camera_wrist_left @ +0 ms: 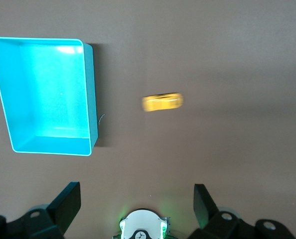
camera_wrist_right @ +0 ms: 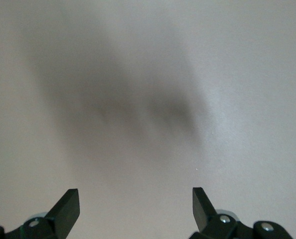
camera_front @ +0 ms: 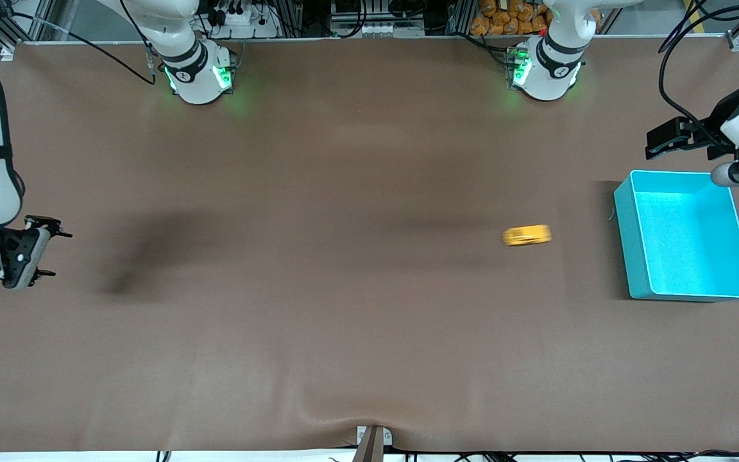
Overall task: Wind and store yellow beetle car
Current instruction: 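Lower the left gripper toward the car stopped beside the bin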
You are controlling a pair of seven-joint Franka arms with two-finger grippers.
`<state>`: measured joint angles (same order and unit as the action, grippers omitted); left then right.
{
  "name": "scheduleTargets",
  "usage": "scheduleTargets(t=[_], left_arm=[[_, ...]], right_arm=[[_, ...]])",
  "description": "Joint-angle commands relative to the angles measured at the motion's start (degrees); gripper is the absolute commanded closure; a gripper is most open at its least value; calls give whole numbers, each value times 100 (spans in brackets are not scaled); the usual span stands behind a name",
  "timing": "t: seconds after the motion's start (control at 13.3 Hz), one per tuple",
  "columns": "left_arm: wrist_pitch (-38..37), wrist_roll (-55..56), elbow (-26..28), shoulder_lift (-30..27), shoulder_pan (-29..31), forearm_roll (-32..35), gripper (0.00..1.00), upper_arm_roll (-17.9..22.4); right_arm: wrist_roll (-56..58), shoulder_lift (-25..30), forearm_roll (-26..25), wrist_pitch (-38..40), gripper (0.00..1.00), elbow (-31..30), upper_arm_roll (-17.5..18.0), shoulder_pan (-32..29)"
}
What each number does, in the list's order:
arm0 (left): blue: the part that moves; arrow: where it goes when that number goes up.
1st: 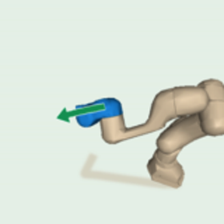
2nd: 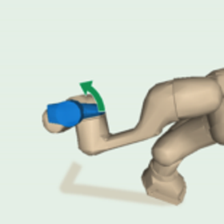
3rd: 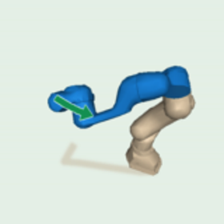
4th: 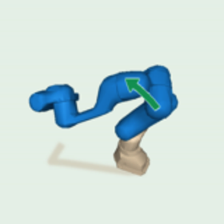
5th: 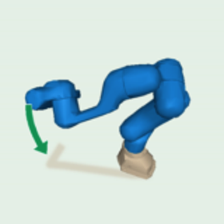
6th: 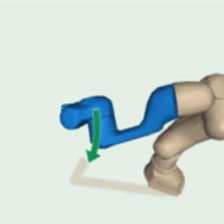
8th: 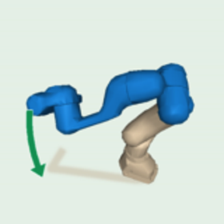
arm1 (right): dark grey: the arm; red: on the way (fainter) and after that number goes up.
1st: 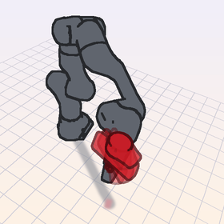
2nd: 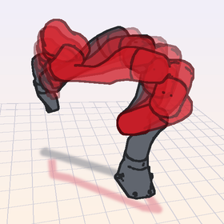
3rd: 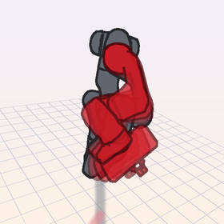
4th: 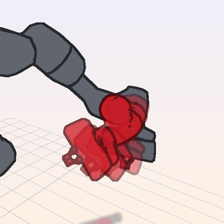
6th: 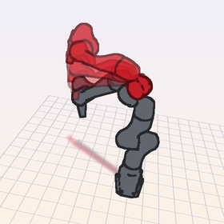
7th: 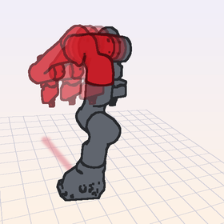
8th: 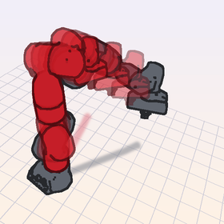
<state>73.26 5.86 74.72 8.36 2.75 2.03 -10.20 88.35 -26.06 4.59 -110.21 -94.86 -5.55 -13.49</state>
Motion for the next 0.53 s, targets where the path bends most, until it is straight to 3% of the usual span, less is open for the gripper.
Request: scheduleTargets(t=[0.0, 0.22, 0.45], left_arm=[[83, 125, -28, 78, -55, 140, 0, 0], [214, 248, -19, 210, -38, 158, 0, 9], [705, 1010, 51, 500, -12, 254, 0, 1]], right_arm=[[-405, 189, 121, 376, 0, 239, 125, -84], [-705, 216, 516, 904, 0, 695, 125, -49], [-1327, 346, 525, 1133, 0, 1021, 134, 57]])
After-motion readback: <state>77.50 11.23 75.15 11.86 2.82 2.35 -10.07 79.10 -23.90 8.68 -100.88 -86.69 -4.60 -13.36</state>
